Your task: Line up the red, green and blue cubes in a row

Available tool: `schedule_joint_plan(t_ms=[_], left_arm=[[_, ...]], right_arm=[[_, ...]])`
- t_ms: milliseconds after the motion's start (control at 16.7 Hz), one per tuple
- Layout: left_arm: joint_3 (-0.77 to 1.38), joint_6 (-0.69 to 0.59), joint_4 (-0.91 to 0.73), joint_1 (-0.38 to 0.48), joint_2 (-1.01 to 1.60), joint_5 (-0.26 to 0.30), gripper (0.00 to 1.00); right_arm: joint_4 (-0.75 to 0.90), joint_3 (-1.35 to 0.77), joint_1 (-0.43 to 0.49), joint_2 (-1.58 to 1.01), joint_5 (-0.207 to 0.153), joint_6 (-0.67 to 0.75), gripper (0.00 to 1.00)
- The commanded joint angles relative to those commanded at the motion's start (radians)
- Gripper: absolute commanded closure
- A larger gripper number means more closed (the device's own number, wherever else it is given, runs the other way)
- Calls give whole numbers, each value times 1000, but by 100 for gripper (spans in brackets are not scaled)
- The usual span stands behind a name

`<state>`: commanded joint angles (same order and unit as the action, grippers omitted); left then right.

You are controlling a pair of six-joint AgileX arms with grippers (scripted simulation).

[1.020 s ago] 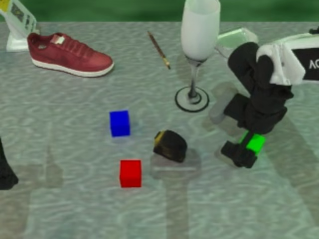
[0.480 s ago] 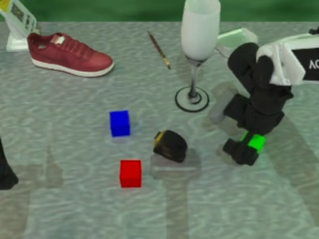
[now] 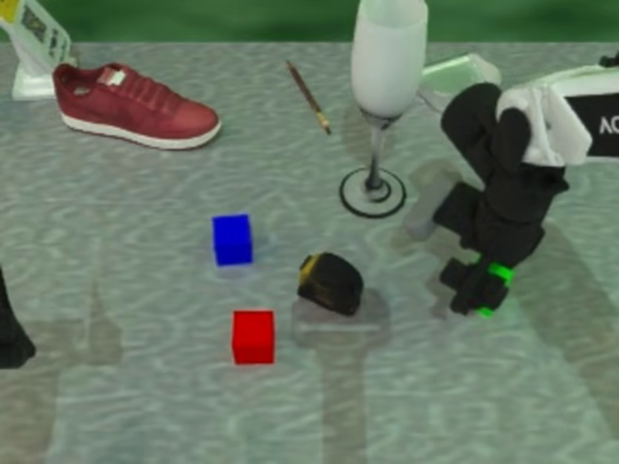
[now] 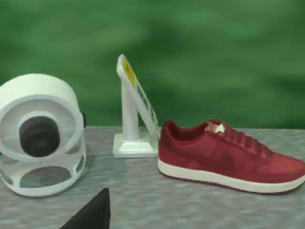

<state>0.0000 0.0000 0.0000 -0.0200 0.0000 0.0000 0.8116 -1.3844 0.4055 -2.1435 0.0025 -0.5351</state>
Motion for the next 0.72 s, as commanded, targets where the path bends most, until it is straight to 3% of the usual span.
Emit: schedule_joint_plan(t_ms=[480, 720], left_arm=[[0, 0, 0, 0, 0, 0, 0], [0, 0, 0, 0, 0, 0, 0]], right_arm=[[13, -5, -1, 18, -6, 6, 100], [112, -66, 2, 54, -7, 5, 100]])
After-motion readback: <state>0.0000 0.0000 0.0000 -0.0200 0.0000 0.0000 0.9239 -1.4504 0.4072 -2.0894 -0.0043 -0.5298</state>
